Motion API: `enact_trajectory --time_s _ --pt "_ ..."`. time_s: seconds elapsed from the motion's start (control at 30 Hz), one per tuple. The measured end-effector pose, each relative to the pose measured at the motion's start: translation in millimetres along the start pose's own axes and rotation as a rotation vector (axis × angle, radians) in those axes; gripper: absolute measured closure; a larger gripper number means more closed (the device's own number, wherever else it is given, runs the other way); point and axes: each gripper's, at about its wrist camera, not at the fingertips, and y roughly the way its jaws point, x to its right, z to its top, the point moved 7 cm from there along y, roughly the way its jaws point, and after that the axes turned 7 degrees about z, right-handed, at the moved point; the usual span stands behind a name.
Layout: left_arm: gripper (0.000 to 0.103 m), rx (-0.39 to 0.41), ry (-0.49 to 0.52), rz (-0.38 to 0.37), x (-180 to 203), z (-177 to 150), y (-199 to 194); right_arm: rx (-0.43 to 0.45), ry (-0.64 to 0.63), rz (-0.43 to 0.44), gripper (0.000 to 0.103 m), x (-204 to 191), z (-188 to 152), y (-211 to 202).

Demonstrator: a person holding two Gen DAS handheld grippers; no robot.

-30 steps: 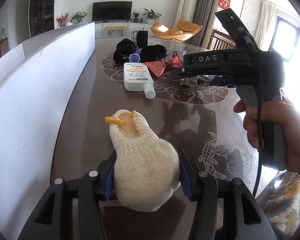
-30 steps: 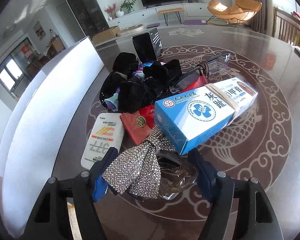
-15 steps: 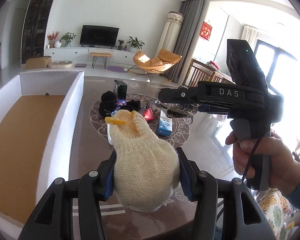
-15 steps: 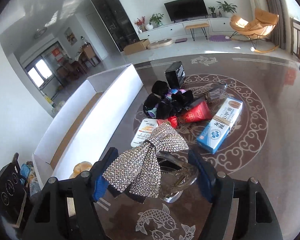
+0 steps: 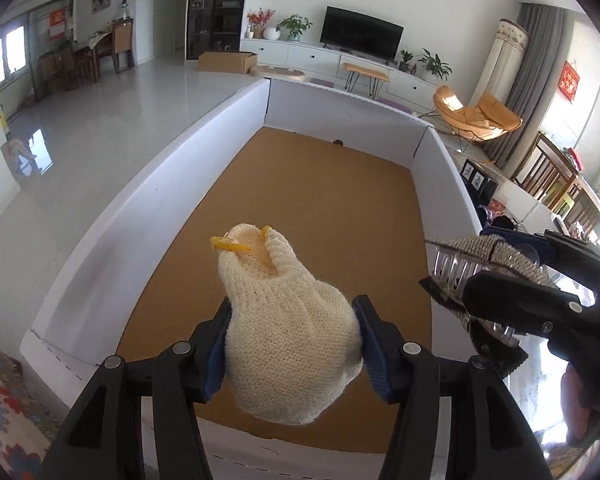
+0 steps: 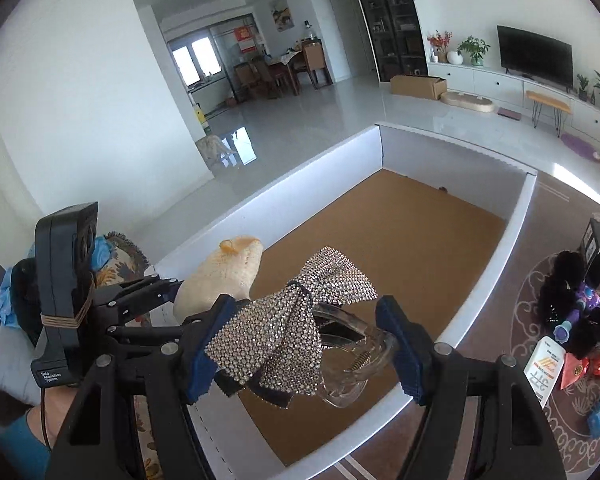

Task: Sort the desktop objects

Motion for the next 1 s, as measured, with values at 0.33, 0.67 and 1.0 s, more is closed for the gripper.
enact_trajectory --time_s 0.33,0.67,1.0 --pt "0.03 0.097 0.004 -0.107 59 -8 -38 0.156 0.026 -0.109 0.001 49 -27 -59" --pt "0.002 0.055 0.344 -0.439 269 -83 -79 0.082 0.247 -0.558 0.0 226 -187 -162" --pt "0.002 -0.101 0.327 -0.243 300 -109 41 -0.017 0.383 -0.64 0.0 282 -251 -175"
